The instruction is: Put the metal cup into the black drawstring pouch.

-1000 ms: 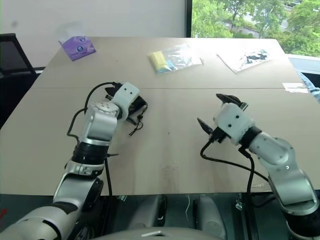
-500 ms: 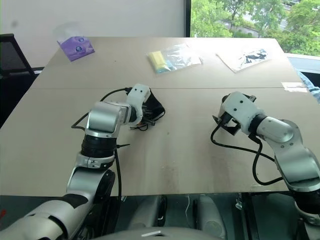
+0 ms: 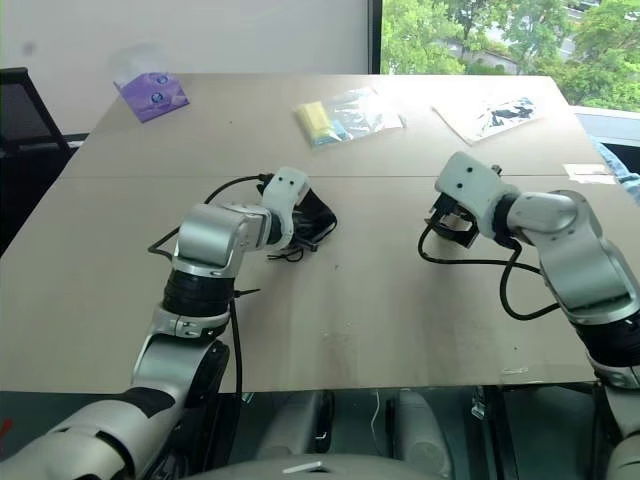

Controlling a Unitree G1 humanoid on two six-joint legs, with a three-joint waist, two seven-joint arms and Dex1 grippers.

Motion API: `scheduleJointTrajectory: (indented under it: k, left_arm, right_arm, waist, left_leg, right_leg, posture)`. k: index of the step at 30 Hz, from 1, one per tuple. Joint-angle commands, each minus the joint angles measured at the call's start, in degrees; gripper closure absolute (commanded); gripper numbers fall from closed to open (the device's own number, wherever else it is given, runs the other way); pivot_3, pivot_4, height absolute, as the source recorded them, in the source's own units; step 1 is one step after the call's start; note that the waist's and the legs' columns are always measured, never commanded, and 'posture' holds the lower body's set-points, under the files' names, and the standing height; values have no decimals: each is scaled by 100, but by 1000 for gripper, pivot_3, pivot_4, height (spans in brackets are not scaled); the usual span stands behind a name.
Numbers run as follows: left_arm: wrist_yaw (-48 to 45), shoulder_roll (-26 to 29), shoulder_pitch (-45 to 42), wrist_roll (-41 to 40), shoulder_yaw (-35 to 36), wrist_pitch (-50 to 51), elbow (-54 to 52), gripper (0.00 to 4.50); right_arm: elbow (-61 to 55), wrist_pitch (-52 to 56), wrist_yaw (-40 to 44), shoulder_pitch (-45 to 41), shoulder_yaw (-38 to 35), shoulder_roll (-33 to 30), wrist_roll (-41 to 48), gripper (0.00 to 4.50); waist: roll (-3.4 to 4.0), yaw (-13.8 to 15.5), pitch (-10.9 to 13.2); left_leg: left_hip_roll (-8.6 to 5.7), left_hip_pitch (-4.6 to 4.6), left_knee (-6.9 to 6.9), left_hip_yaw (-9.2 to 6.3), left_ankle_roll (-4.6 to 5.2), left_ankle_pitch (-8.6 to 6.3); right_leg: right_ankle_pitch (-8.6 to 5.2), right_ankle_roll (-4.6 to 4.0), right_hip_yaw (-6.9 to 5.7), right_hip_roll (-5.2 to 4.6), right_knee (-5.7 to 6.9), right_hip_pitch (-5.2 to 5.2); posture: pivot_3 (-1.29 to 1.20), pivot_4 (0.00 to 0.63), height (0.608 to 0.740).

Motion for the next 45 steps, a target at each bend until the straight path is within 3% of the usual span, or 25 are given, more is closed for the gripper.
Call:
scheduleJointTrajectory:
  k: [1,7,8,14,17,20,23,24,25,31,39,42,45]
  left_arm:
    - [156,15,-53,-147,100,61,-219,4500]
    - [337,10,-44,-356,167,251,-399,4500]
    - [365,18,-39,-385,173,263,-413,4500]
    - [521,71,-4,-538,182,299,-480,4500]
    - [594,122,22,-596,199,320,-536,4500]
    - [643,160,73,-651,206,339,-587,4500]
    - [694,167,108,-706,190,348,-618,4500]
    - [710,170,110,-728,186,348,-621,4500]
    - [725,170,107,-749,182,348,-618,4500]
    - [782,180,64,-845,138,277,-519,4500]
    - [831,242,-25,-858,63,241,-483,4500]
    - [818,339,-54,-865,28,296,-549,4500]
    - [826,472,-63,-870,-48,318,-620,4500]
  right_arm:
    - [-160,78,205,-87,99,-235,-49,1252]
    - [419,-131,335,-43,317,-261,-161,4340]
    - [564,-207,364,-68,378,-259,-200,4475]
    - [1179,-684,606,-259,724,-250,-494,4475]
    - [996,-685,893,-377,517,-253,-239,4475]
    - [543,-309,1085,-368,218,-304,97,3721]
    - [138,55,1092,-407,-28,-330,311,2500]
    - [51,155,1093,-426,-90,-350,365,1806]
    - [-11,229,1098,-446,-144,-383,408,1518]
    - [289,410,886,-577,-94,-551,237,1518]
    - [1466,-241,924,-754,477,-328,-134,1518]
    - [1929,-555,924,-860,645,-232,-329,2329]
    - [2084,-769,961,-875,747,-242,-501,3641]
  waist:
    - [0,3,0]
    - [0,-1,0]
    - [0,-3,0]
    - [0,-10,1]
    - [0,-9,1]
    - [0,-3,2]
    - [0,1,2]
    - [-1,2,2]
    - [-1,4,2]
    - [-1,5,2]
    - [-1,-10,2]
    - [0,-8,2]
    - [0,-7,3]
  left_leg:
    - [0,0,0,0,0,0]
    - [0,0,0,0,2,-1]
    - [0,0,0,1,1,0]
    - [0,0,-1,4,-16,10]
    - [0,-1,-1,4,-17,10]
    - [1,-1,-1,3,-18,10]
    - [1,-3,-2,2,-18,10]
    - [1,-5,-1,0,-18,10]
    - [1,-5,-1,0,-18,10]
    - [0,-5,-1,0,-17,9]
    - [0,-5,-1,3,-17,10]
    - [-1,-5,-1,5,-18,10]
    - [0,-5,-4,4,-18,10]
  right_leg:
    - [0,0,0,0,0,0]
    - [0,0,0,-2,0,-1]
    - [0,0,0,-3,-1,-1]
    - [0,0,1,-1,1,-6]
    - [0,0,1,-1,0,-6]
    - [0,0,1,-1,0,-6]
    - [0,0,1,-4,-1,-7]
    - [0,0,1,-6,-1,-7]
    - [0,0,1,-6,-2,-6]
    - [0,0,2,-8,-2,-7]
    - [0,0,4,-7,-2,-7]
    - [0,0,4,-5,-1,-9]
    - [0,0,3,-5,-2,-10]
  posture:
    - [0,150,740]
    - [0,150,740]
    - [0,150,740]
    - [0,150,740]
    - [0,150,740]
    - [0,150,740]
    - [0,150,740]
    - [0,150,740]
    - [0,150,740]
    - [0,150,740]
    - [0,150,740]
    - [0,150,740]
    - [0,150,740]
